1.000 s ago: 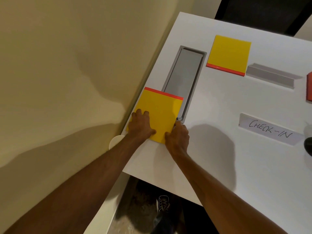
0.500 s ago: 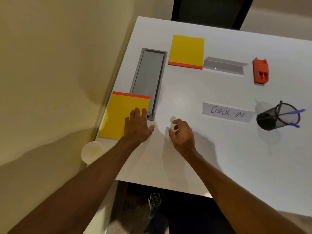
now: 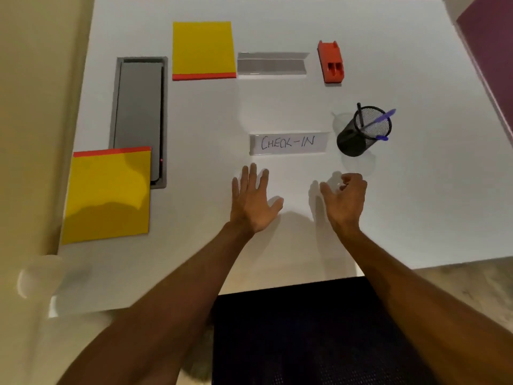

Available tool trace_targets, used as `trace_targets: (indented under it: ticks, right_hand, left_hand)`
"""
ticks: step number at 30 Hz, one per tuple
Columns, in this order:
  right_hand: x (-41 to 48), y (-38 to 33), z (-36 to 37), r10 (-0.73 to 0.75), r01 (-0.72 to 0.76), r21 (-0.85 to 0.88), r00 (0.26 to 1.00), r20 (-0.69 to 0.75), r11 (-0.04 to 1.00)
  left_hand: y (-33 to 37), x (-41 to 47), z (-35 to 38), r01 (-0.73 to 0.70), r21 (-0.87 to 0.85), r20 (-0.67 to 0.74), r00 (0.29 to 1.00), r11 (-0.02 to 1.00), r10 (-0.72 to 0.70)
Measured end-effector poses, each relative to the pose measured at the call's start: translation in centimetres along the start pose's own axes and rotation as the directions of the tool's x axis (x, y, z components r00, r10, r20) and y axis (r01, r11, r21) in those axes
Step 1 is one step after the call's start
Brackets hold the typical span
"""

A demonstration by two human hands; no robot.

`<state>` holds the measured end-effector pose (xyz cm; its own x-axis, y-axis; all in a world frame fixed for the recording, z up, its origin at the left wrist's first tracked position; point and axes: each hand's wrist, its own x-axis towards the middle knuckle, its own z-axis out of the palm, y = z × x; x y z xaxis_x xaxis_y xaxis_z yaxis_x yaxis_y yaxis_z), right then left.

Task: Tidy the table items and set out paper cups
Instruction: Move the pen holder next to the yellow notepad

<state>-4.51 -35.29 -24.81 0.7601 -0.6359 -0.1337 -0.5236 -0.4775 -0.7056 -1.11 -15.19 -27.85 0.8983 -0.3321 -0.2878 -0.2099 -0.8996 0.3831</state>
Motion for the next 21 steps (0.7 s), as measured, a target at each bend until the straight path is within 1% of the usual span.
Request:
trace_targets:
  ticks: [3, 7, 10, 12, 14, 18, 21]
  right_hand:
    - [2.7, 1.5, -1.2, 0.008, -0.007, 0.073, 1.0, -0.023, 0.997]
    - [6.4, 2.3, -1.6, -0.003, 0.002, 0.205, 1.0, 0.005, 0.979]
    - [8.7, 2.5, -1.4, -0.029, 0.02, 0.29, 0.999, 0.025, 0.957]
    - [9.7, 2.4, -1.1, -0.056, 0.045, 0.372, 0.998, 0.019, 0.927]
    - [10.6, 2.3, -0.8, -0.068, 0.064, 0.418, 0.998, -0.005, 0.906]
    - [11.9, 1.4, -0.3, -0.009, 0.023, 0.449, 0.999, -0.033, 0.893]
    - [12.9, 1.0, -0.2, 0.003, 0.029, 0.43, 0.997, -0.073, 0.903]
  left_hand:
    - [1.3, 0.4, 2.3, 0.074, 0.044, -0.087, 0.994, 0.996, -0.07]
    - [1.4, 0.4, 4.5, 0.086, 0.17, -0.222, 0.974, 0.982, -0.047]
    - [1.3, 0.7, 5.4, 0.097, 0.191, -0.281, 0.959, 0.977, -0.04]
    - [1.2, 0.9, 5.6, 0.09, 0.192, -0.291, 0.956, 0.977, -0.031]
    - [1.1, 0.9, 5.8, 0.09, 0.197, -0.299, 0.954, 0.976, -0.028]
    - [1.3, 1.1, 5.8, 0.097, 0.206, -0.308, 0.951, 0.974, -0.029]
    - [1.2, 1.1, 5.8, 0.1, 0.213, -0.315, 0.948, 0.972, -0.029]
